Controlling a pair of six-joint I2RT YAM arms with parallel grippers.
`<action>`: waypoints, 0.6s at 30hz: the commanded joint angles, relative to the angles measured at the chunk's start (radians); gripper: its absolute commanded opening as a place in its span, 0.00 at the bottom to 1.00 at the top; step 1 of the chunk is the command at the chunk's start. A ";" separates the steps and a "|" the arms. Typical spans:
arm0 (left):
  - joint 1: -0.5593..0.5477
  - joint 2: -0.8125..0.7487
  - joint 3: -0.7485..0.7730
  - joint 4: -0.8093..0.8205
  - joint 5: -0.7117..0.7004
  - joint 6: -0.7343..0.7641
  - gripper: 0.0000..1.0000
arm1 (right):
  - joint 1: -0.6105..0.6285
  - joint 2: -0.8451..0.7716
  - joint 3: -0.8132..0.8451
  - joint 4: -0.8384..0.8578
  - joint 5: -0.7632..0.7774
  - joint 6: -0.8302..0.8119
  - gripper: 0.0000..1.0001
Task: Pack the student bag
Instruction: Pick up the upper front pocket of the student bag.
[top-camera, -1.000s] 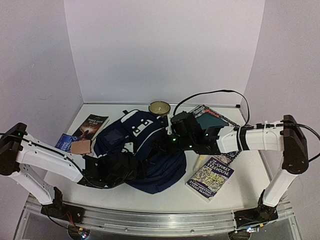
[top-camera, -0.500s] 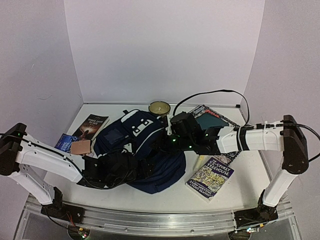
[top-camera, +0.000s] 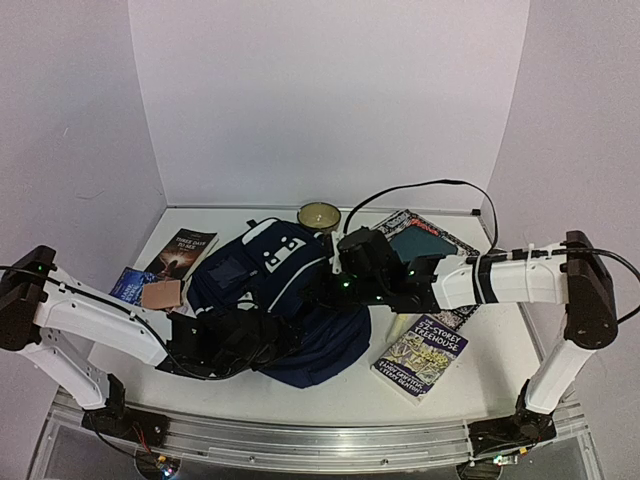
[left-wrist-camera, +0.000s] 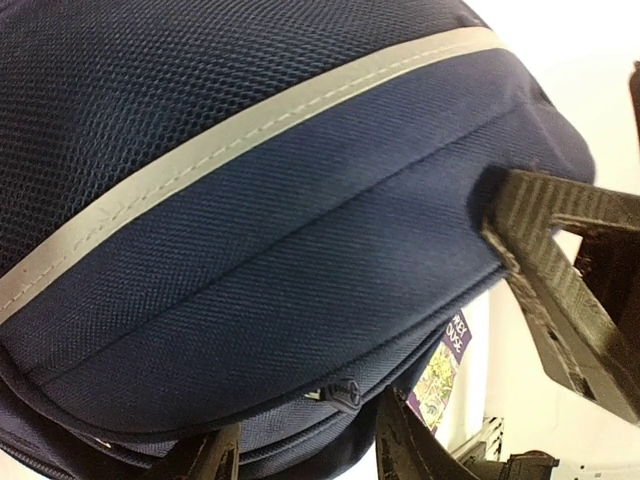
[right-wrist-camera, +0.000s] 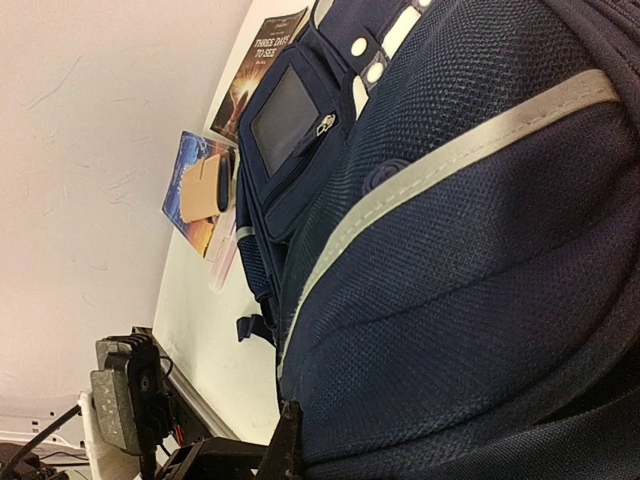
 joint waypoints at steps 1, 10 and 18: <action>0.017 0.051 0.030 -0.076 -0.070 -0.046 0.38 | 0.022 -0.031 0.048 0.054 -0.001 -0.040 0.00; 0.018 0.006 0.039 -0.012 -0.082 -0.056 0.29 | 0.039 -0.013 0.054 0.055 -0.009 -0.037 0.00; 0.017 -0.056 0.039 0.045 -0.077 -0.051 0.23 | 0.041 -0.011 0.059 0.054 -0.008 -0.037 0.00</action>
